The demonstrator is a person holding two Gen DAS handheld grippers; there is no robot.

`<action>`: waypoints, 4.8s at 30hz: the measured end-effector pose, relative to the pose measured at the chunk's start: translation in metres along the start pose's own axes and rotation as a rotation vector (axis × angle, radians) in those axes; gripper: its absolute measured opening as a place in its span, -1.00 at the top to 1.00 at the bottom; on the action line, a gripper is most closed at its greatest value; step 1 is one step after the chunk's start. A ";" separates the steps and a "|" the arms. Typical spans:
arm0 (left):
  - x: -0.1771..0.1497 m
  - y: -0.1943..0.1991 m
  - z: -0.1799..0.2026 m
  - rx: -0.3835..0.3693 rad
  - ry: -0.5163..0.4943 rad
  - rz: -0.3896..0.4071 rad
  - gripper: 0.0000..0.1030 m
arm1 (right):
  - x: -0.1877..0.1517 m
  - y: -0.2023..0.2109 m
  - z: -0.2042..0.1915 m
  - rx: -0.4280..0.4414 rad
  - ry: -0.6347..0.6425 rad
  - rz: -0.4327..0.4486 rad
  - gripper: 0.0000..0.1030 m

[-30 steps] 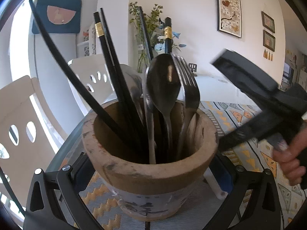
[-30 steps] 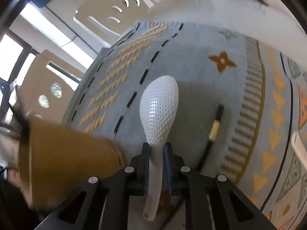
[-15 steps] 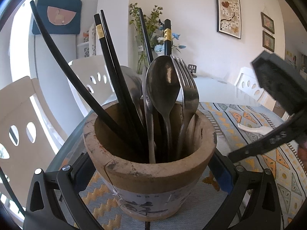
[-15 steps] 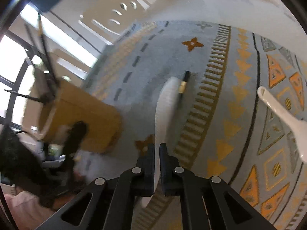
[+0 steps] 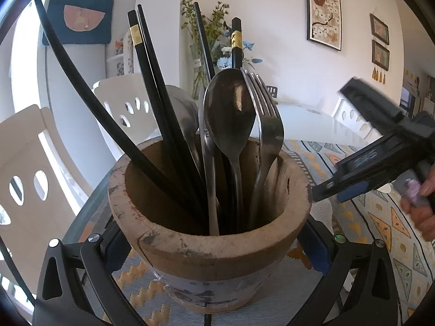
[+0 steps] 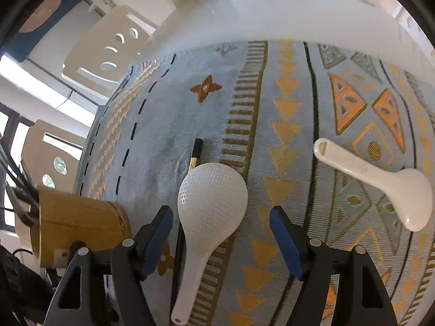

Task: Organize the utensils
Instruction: 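Lift the rice paddle upright and carry it above the holder, then lower the paddle into the holder and open the right gripper, then move the right gripper down and grasp the black chopstick, then lift the chopstick upright and carry it above the holder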

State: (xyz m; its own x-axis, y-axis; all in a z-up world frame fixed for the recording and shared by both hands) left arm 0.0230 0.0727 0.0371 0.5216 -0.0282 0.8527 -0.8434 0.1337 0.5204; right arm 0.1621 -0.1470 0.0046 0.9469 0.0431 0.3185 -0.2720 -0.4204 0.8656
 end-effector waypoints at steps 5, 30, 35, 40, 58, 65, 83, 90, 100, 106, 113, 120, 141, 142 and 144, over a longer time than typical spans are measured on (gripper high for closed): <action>0.000 0.000 -0.001 0.001 0.002 0.003 -1.00 | 0.003 -0.034 -0.044 -0.196 0.139 -0.035 -0.58; 0.000 0.000 0.000 0.002 -0.003 0.004 -1.00 | -0.030 0.071 -0.075 0.150 0.242 0.354 -0.20; 0.000 0.001 0.000 0.001 -0.002 0.006 -1.00 | -0.023 0.118 -0.099 0.123 0.304 0.505 -0.21; -0.001 0.001 0.000 0.001 -0.001 0.006 -1.00 | -0.015 0.161 -0.126 0.138 0.342 0.676 -0.21; 0.000 0.000 -0.009 -0.004 0.023 0.005 -1.00 | -0.019 0.133 -0.211 0.103 0.560 0.816 -0.22; -0.001 0.001 -0.012 -0.003 0.022 0.002 -1.00 | -0.026 0.131 -0.208 0.141 0.573 0.787 -0.41; 0.001 -0.002 -0.007 0.001 0.015 -0.004 -1.00 | 0.020 0.146 -0.085 0.169 0.085 0.625 -0.52; 0.002 -0.005 -0.004 0.004 0.011 -0.014 -1.00 | 0.010 0.053 -0.040 0.029 -0.026 0.254 -0.43; 0.002 -0.007 -0.002 0.004 0.009 -0.015 -1.00 | -0.017 -0.022 -0.038 -0.100 0.030 0.046 -0.12; 0.003 -0.008 -0.001 0.006 0.012 -0.018 -1.00 | -0.017 -0.029 -0.056 -0.257 0.179 0.054 0.33; 0.003 -0.008 -0.004 0.006 0.014 -0.016 -1.00 | -0.032 -0.022 -0.050 -0.193 0.200 0.017 0.87; 0.002 -0.009 -0.005 0.006 0.015 -0.016 -1.00 | -0.063 -0.019 -0.042 -0.046 0.195 -0.102 0.88; 0.003 -0.009 -0.008 0.002 0.015 -0.021 -1.00 | -0.017 -0.040 -0.050 -0.076 0.123 -0.179 0.88; 0.003 -0.010 -0.008 0.002 0.014 -0.021 -1.00 | -0.015 -0.040 -0.051 -0.077 0.127 -0.177 0.89; 0.003 -0.010 -0.008 0.003 0.013 -0.021 -1.00 | -0.014 -0.041 -0.053 -0.087 0.146 -0.178 0.89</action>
State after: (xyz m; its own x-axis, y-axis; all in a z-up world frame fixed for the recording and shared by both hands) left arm 0.0340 0.0791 0.0347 0.5410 -0.0178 0.8408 -0.8325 0.1306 0.5384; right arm 0.1506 -0.0827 -0.0151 0.9480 0.2429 0.2055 -0.1231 -0.3156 0.9409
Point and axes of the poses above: each gripper's, at about its wrist camera, not at the fingertips, and y roughly against the way its jaws point, z to its right, x to its top, the point moved 2 cm from there along -y, roughly the way its jaws point, and after that the axes turned 2 degrees about -z, right-handed, at the moved point
